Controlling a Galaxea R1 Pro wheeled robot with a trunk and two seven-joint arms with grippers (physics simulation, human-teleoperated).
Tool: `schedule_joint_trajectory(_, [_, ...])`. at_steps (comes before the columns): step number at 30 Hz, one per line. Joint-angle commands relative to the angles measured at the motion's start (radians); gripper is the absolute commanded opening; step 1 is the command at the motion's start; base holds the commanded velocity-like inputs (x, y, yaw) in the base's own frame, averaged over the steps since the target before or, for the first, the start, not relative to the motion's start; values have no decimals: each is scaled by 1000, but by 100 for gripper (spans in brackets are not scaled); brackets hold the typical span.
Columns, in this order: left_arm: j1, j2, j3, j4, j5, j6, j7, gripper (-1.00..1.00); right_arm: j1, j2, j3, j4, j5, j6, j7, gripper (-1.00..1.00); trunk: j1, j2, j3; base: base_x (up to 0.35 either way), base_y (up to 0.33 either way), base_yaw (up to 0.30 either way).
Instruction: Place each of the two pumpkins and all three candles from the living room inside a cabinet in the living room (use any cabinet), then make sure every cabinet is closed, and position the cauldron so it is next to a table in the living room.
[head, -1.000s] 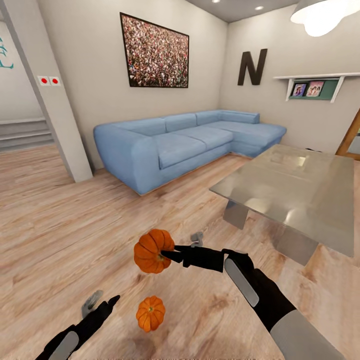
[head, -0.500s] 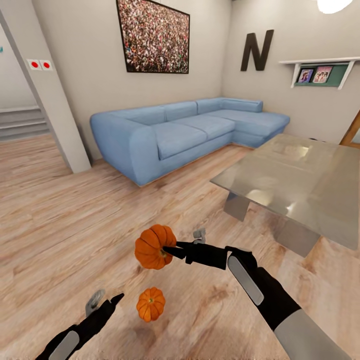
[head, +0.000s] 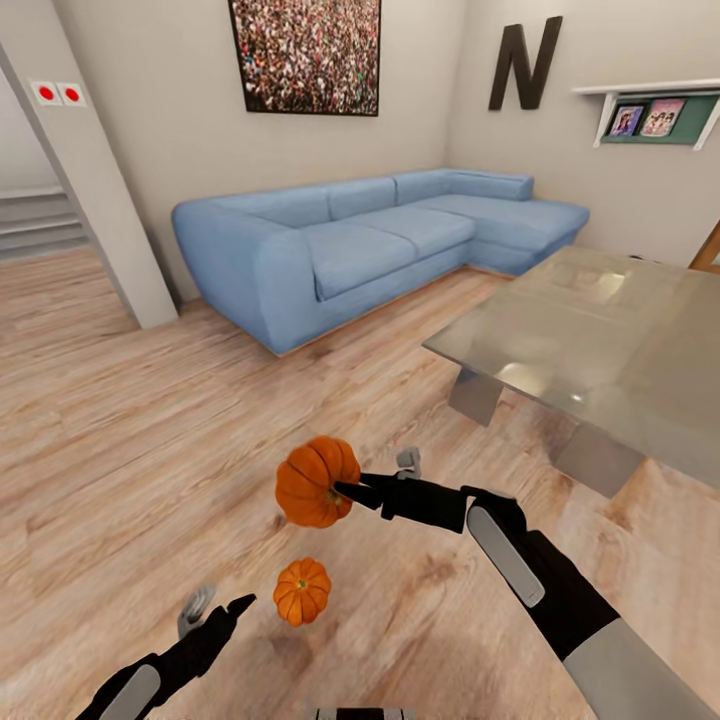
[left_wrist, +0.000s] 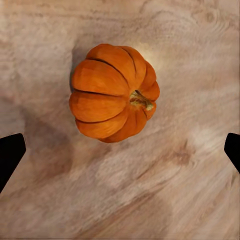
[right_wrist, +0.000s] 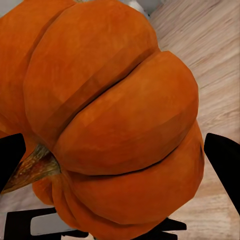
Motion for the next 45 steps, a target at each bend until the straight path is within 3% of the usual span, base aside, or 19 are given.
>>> schedule_joint_trajectory(1, [0,-1,-1,0,11,9,-1,100,-1,-2,1,-2,-13,9,-3,-100,0,-1,-5,0,0,0])
schedule_joint_trajectory(4, [0,0,-2,-8,15,25,-8,100,-1,-3,1,-6,-14,9,-3,-100,2,-1,-16,0,0,0])
schedule_joint_trajectory(9, [-4,21,-3,-11,101,162,-82,100,-1,-4,1,-11,-14,11,-3,-100,4,-2,-36,0,0,0])
schedule_joint_trajectory(11, [-14,40,-2,-13,127,190,-92,100,-1,-4,2,-11,-14,18,-3,-100,5,-3,-43,0,0,0])
schedule_joint_trajectory(14, [-22,48,-1,-13,143,204,-98,100,-1,-3,1,-11,-14,24,-3,-100,6,-4,-55,0,0,0])
schedule_joint_trajectory(23, [-25,43,-1,-15,148,206,-100,100,0,-17,2,-47,-16,30,1,-100,10,-6,-90,0,0,0])
schedule_joint_trajectory(27, [-25,44,-2,-24,147,203,-102,100,14,-49,3,-131,-17,54,0,-100,12,-7,-105,0,0,0])
schedule_joint_trajectory(31, [-25,44,-2,-30,144,199,-103,100,23,-69,3,-152,-17,62,-1,-100,14,-8,-121,0,0,0])
schedule_joint_trajectory(45, [-25,43,-4,-33,136,195,-104,100,25,-73,3,-153,-17,62,-1,-100,20,-11,-175,0,0,0])
